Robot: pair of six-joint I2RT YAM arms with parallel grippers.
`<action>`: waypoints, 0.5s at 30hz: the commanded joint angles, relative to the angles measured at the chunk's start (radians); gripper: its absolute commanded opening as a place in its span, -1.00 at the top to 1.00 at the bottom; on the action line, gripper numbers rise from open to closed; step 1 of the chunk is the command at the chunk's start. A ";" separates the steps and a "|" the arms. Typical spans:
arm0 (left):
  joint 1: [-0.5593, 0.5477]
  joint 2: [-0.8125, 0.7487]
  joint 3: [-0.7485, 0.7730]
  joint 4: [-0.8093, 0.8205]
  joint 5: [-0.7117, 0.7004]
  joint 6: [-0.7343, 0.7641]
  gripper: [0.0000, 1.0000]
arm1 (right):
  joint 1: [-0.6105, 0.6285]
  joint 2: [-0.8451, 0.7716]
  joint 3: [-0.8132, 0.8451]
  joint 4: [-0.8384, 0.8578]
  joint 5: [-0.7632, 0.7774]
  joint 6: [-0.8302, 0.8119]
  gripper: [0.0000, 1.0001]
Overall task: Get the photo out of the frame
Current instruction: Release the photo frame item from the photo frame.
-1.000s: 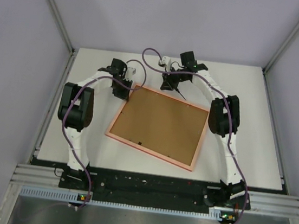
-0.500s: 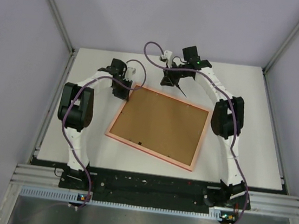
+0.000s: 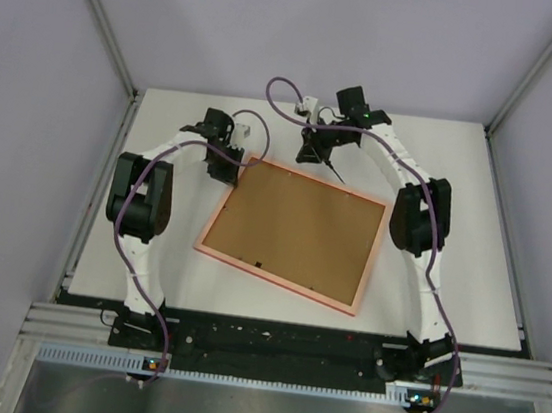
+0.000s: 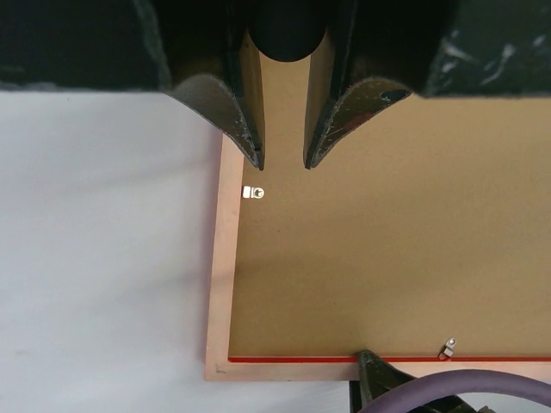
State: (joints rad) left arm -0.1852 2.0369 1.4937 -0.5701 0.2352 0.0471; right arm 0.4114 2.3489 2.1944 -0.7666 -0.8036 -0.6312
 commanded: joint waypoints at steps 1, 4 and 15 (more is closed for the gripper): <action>-0.003 -0.057 -0.023 -0.013 0.039 -0.018 0.94 | 0.010 0.015 0.053 -0.043 -0.040 -0.048 1.00; -0.005 -0.053 -0.023 -0.014 0.039 -0.019 0.94 | 0.010 0.026 0.051 -0.063 -0.028 -0.065 1.00; -0.003 -0.058 -0.023 -0.016 0.042 -0.026 0.94 | 0.012 0.067 0.053 -0.068 -0.062 -0.084 1.00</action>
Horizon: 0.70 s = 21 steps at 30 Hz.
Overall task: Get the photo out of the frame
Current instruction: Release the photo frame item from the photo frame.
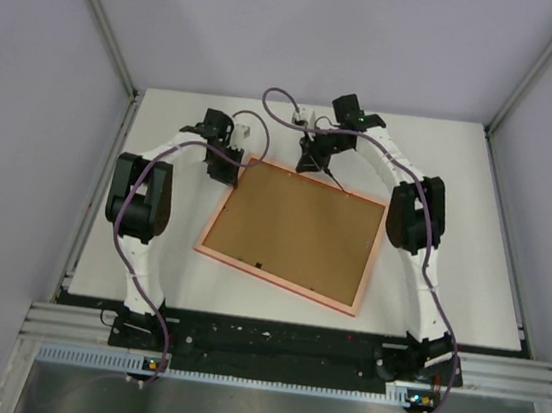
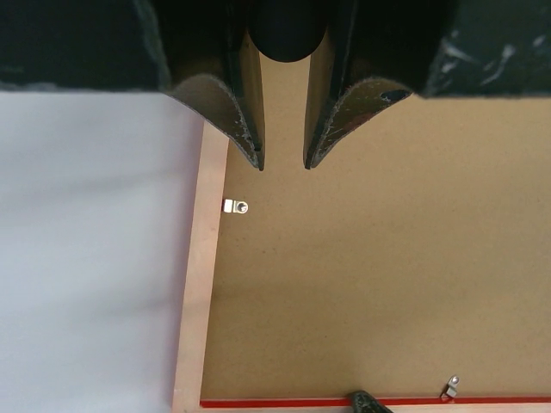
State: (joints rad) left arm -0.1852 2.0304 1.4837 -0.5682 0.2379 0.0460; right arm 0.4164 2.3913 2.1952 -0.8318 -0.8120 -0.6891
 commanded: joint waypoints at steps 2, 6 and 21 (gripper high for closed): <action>-0.003 -0.053 -0.016 -0.018 0.040 -0.024 0.93 | 0.007 0.032 0.057 -0.004 -0.061 -0.032 1.00; -0.003 -0.058 -0.017 -0.018 0.041 -0.024 0.94 | 0.007 0.045 0.060 -0.003 -0.067 -0.046 1.00; -0.003 -0.058 -0.022 -0.016 0.041 -0.024 0.94 | 0.004 0.039 0.063 -0.006 -0.047 -0.066 1.00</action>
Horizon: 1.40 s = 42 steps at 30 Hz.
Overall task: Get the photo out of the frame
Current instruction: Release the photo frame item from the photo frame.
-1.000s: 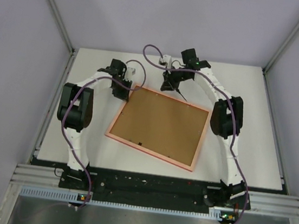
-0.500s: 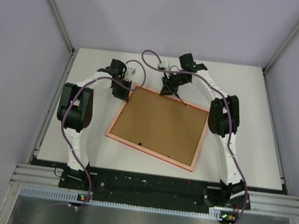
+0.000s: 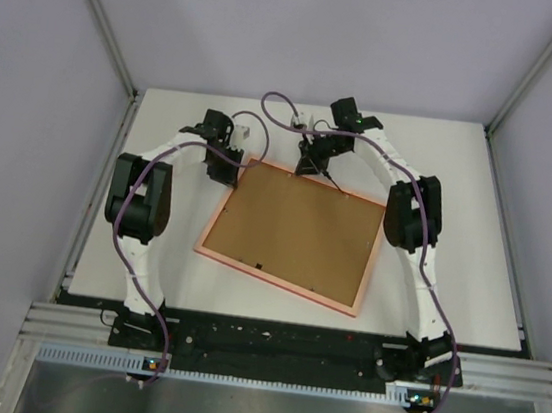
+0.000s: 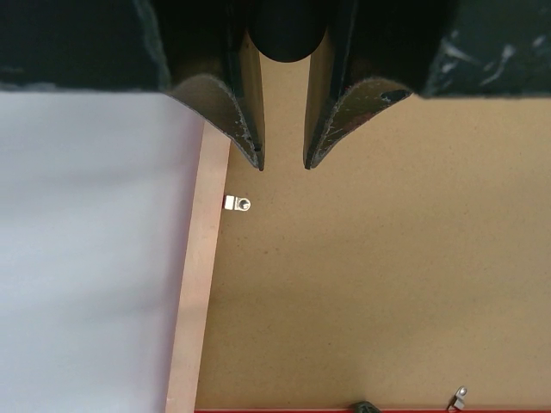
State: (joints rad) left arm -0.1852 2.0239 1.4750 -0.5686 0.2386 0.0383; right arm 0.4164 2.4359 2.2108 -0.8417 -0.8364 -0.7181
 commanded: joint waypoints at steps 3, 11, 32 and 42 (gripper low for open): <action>-0.005 -0.053 -0.013 -0.016 0.036 -0.017 0.94 | 0.004 -0.003 0.043 0.000 -0.010 -0.049 1.00; -0.003 -0.053 -0.013 -0.016 0.033 -0.015 0.95 | -0.008 0.000 0.040 -0.025 0.007 -0.073 1.00; -0.003 -0.063 -0.024 -0.008 -0.036 -0.026 1.00 | -0.057 0.008 0.023 -0.068 -0.023 -0.083 1.00; -0.002 -0.060 -0.030 -0.001 -0.074 -0.035 1.00 | -0.070 0.057 0.087 -0.097 0.060 -0.069 1.00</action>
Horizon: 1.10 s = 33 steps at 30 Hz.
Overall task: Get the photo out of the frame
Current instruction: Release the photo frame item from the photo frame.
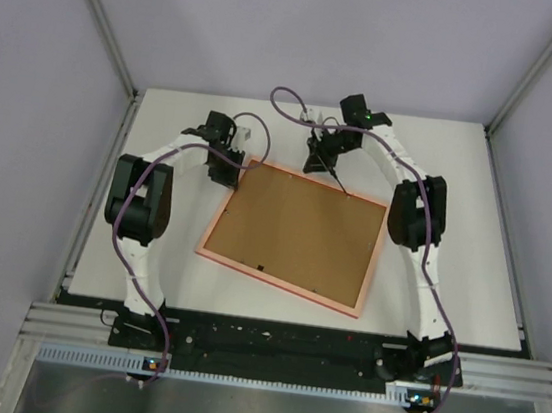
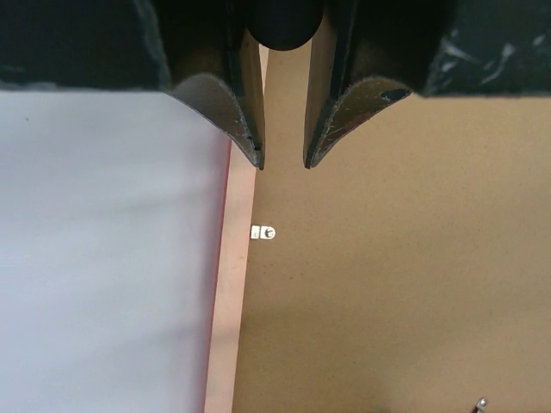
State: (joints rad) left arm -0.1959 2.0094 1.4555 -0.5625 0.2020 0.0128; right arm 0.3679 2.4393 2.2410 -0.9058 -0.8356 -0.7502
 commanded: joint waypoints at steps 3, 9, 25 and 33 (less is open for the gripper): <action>0.007 -0.049 -0.012 -0.005 -0.035 -0.010 1.00 | 0.000 0.087 0.101 -0.087 0.128 -0.078 1.00; 0.007 -0.047 -0.015 -0.004 -0.033 -0.010 1.00 | 0.045 0.142 0.153 -0.148 0.236 -0.124 1.00; 0.009 -0.055 -0.027 0.006 -0.095 -0.040 1.00 | 0.062 0.184 0.189 -0.193 0.333 -0.126 1.00; 0.027 -0.055 -0.027 0.001 -0.136 -0.059 1.00 | 0.031 0.194 0.196 -0.206 0.270 -0.095 1.00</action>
State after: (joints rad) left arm -0.2104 2.0045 1.4445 -0.5407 0.1856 -0.0349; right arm 0.4664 2.5797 2.4237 -1.0626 -0.5667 -0.8192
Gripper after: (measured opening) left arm 0.261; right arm 0.238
